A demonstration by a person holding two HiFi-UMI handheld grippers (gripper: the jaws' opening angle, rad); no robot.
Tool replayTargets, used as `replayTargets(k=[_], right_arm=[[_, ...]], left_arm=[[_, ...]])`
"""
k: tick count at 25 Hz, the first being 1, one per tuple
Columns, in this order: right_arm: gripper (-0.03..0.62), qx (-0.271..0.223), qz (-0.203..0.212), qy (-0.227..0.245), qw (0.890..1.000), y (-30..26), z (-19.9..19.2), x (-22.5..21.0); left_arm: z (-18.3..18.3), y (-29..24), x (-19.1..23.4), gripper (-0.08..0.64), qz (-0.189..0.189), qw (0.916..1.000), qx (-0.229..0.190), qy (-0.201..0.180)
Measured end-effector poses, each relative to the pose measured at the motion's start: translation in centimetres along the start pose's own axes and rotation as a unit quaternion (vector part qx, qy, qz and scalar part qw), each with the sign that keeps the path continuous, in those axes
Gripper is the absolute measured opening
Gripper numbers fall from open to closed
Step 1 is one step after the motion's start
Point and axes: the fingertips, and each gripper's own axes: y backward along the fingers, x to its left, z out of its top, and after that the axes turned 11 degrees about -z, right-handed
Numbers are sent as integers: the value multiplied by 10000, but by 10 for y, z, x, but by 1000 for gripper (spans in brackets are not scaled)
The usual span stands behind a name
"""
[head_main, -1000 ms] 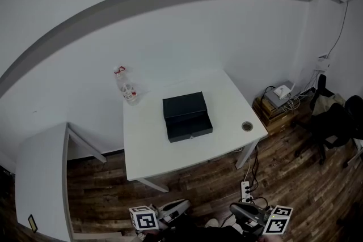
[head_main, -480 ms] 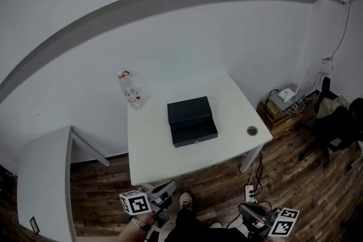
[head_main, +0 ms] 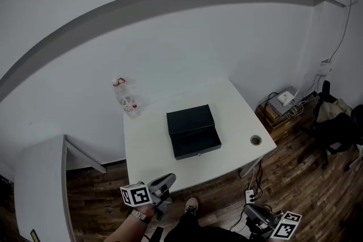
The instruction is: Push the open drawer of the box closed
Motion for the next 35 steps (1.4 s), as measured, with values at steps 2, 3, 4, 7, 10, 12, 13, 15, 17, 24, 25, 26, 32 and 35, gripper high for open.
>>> replayTargets(k=[2, 3, 4, 7, 10, 12, 13, 15, 17, 24, 25, 26, 32, 35], right_arm=[[5, -75, -91, -16, 9999, -10, 6, -1], [5, -111, -140, -29, 9998, -15, 9, -2], [5, -146, -193, -44, 9997, -19, 12, -4], [5, -224, -370, -78, 9990, -33, 17, -8], [5, -268, -555, -126, 9980, -44, 19, -12], [5, -320, -666, -159, 9971, -51, 21, -14], [5, -351, -714, -171, 9967, -55, 22, -14], [5, -420, -792, -180, 9958, -64, 25, -14], [5, -478, -868, -173, 9949, -71, 28, -13], [5, -639, -1152, -174, 9911, -85, 32, -14], [5, -666, -1177, -182, 9906, -86, 33, -14], [5, -694, -1198, -194, 9902, -88, 33, -15], [5, -875, -1274, -312, 9875, -99, 35, -17], [5, -906, -1317, -340, 9865, -105, 36, -18]], left_arm=[[16, -4, 18, 40, 107, 9999, 70, -43], [23, -7, 25, 41, 123, 9999, 101, -41], [30, -12, 32, 48, 123, 9998, 130, -17], [51, -23, 59, 63, 211, 9996, 195, 22], [73, -31, 90, 89, 383, 9990, 216, 41], [88, -37, 109, 95, 473, 9986, 232, 49], [95, -40, 118, 95, 511, 9984, 253, 46], [110, -48, 133, 95, 573, 9978, 324, 17], [122, -57, 148, 100, 650, 9971, 400, -18], [152, -83, 209, 107, 1094, 9920, 637, -5], [154, -86, 217, 107, 1148, 9911, 677, 21], [156, -88, 223, 107, 1197, 9902, 714, 43], [164, -102, 249, 108, 1409, 9854, 955, 64], [165, -108, 258, 107, 1446, 9836, 1074, 88]])
